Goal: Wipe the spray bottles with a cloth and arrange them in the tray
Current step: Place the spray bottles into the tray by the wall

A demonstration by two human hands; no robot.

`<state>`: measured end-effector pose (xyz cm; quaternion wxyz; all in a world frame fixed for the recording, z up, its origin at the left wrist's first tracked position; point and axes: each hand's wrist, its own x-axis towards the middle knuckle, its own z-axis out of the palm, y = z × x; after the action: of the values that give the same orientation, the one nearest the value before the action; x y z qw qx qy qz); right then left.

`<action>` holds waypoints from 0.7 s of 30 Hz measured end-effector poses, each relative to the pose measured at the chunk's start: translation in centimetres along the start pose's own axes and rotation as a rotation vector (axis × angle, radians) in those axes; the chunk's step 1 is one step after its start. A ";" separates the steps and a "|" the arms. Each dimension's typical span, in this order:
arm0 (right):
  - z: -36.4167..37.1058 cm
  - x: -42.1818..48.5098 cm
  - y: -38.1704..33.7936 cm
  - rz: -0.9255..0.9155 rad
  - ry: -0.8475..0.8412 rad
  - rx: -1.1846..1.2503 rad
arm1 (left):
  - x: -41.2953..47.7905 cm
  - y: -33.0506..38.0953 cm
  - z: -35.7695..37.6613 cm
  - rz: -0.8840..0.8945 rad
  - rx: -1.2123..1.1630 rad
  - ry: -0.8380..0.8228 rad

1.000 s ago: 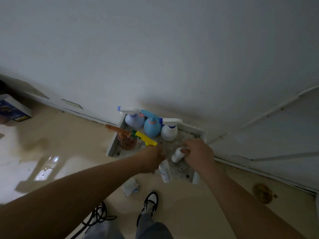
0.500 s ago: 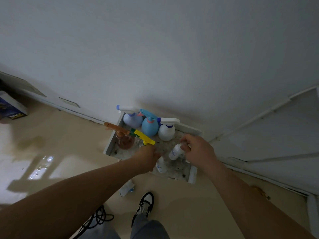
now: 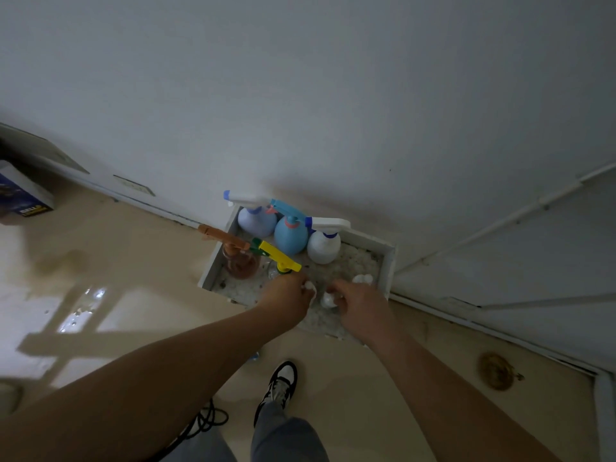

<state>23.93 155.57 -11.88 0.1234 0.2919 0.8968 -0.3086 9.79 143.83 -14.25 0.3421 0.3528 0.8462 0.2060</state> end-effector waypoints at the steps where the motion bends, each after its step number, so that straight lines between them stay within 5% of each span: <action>1: 0.2 0.1 0.0 0.011 0.000 0.037 | 0.1 -0.1 -0.2 0.004 -0.010 -0.011; 21: 0.3 0.2 -0.6 0.059 0.066 0.223 | -0.2 -0.2 -0.2 0.091 0.076 0.028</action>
<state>23.41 155.04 -11.89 0.0695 0.3401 0.8516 -0.3929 9.72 143.51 -14.14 0.3069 0.4008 0.8412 0.1937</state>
